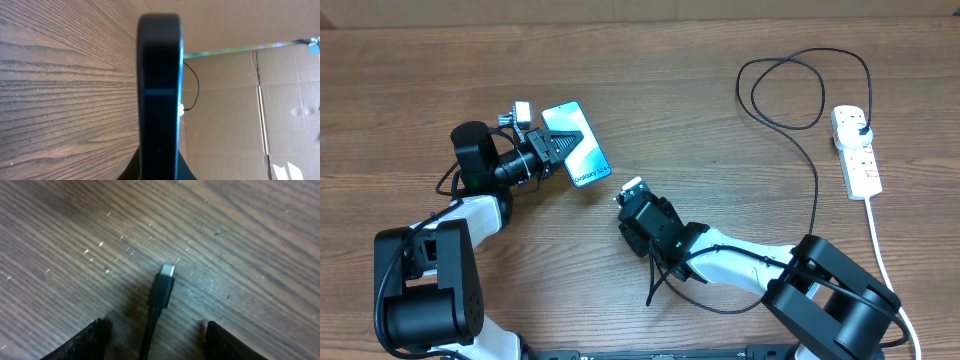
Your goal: Plug charger to phone and switch on socket
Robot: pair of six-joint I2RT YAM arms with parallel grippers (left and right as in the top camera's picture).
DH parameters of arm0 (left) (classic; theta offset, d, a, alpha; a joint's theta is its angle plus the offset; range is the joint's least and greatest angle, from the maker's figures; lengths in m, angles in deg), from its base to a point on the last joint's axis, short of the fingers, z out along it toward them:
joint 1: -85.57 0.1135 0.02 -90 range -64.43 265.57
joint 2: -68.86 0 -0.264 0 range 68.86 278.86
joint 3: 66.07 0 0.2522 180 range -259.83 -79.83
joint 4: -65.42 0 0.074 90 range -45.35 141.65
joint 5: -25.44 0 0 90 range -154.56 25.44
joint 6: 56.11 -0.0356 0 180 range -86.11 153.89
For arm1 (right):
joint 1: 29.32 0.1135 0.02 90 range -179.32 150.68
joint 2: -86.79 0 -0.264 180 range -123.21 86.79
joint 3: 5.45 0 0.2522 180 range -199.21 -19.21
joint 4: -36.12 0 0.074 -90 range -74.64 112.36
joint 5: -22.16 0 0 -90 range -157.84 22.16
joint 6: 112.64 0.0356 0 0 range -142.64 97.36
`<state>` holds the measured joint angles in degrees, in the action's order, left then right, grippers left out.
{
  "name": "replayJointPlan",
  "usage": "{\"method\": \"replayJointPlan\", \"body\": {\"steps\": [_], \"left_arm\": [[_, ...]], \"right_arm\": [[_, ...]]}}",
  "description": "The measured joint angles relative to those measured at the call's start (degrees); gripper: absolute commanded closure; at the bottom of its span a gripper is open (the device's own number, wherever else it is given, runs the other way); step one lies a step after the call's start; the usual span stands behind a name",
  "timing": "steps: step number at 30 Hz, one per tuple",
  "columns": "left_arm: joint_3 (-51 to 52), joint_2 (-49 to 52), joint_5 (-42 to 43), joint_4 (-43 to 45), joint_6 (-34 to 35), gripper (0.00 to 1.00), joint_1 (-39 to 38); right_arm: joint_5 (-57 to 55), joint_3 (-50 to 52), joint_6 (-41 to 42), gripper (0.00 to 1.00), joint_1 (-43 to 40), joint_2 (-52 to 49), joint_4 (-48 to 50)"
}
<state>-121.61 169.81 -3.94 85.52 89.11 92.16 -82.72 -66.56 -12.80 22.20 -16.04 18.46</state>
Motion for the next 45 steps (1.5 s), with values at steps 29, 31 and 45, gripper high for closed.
{"method": "replayJointPlan", "body": {"steps": [29,31,45], "left_arm": [[-0.3,0.0,-1.4,-2.4,-0.1,0.96,0.0],[-0.3,0.0,-1.6,-3.5,-0.2,0.96,0.0],[-0.3,0.0,-2.6,-9.5,-4.6,0.96,0.0]], "right_arm": [[-1.6,-1.2,1.5,0.96,0.0,-2.0,1.0],[-1.6,-1.4,2.7,0.96,0.0,-2.0,0.1],[1.7,-2.1,15.8,0.96,-4.3,6.9,-17.5]]}}
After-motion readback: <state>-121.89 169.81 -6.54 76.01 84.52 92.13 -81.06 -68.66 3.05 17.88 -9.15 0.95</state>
